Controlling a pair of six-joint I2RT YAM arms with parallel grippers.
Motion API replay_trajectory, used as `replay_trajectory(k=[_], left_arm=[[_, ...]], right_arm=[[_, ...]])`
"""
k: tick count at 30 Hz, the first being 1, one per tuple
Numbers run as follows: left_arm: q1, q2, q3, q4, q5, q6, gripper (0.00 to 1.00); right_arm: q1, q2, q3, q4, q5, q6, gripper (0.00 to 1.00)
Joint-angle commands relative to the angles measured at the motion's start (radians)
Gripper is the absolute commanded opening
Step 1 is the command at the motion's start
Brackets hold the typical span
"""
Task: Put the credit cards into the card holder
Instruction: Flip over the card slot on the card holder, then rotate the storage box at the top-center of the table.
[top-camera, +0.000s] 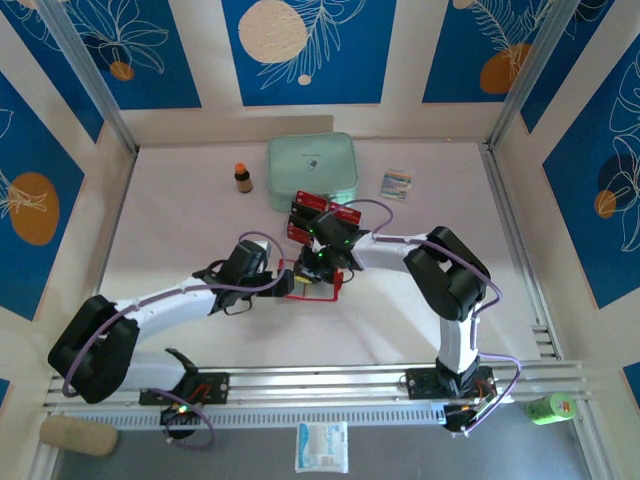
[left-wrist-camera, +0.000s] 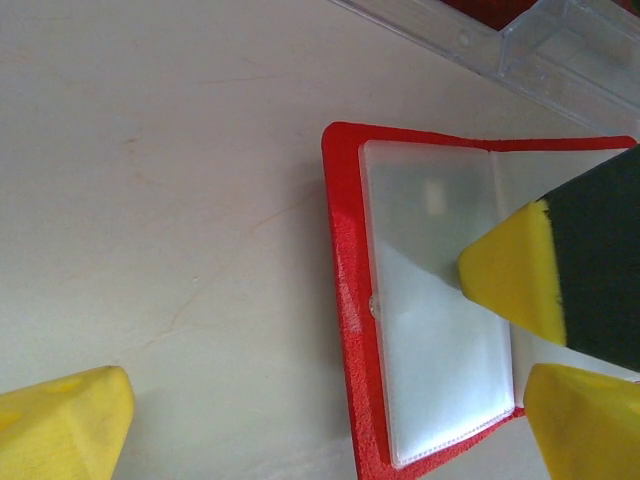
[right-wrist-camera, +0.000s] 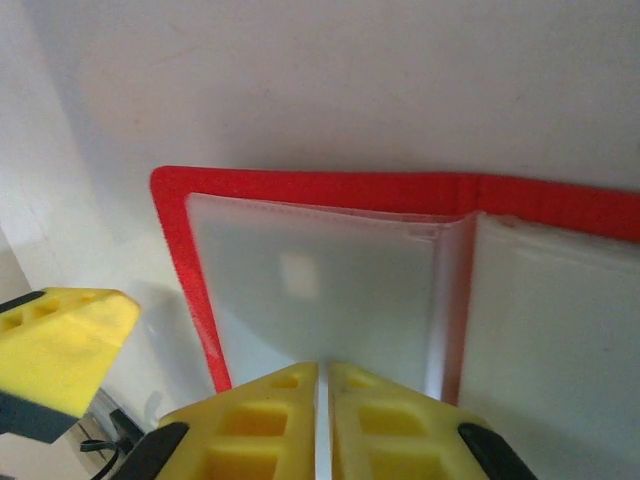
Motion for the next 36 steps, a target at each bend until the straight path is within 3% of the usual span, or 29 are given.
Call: replay_trajectory(k=[1, 16, 23, 29, 36], left_arm=[[0.009, 0.018, 0.011, 0.005, 0.0, 0.012, 1.0], [0.009, 0.137, -0.014, 0.062, -0.031, 0.014, 1.0], [0.009, 0.155, -0.036, 0.07, -0.043, 0.005, 1.0], [0.009, 0.153, -0.047, 0.073, -0.054, -0.006, 1.0], [0.01, 0.153, -0.048, 0.072, -0.057, -0.003, 1.0]], right_arm=[[-0.003, 0.027, 0.012, 0.011, -0.032, 0.014, 0.09], [-0.02, -0.057, -0.008, 0.008, -0.039, 0.005, 0.09], [-0.073, -0.14, 0.017, -0.074, -0.004, -0.08, 0.11], [-0.091, -0.072, 0.176, -0.259, 0.073, -0.246, 0.11], [-0.073, 0.051, 0.326, -0.335, 0.102, -0.337, 0.09]])
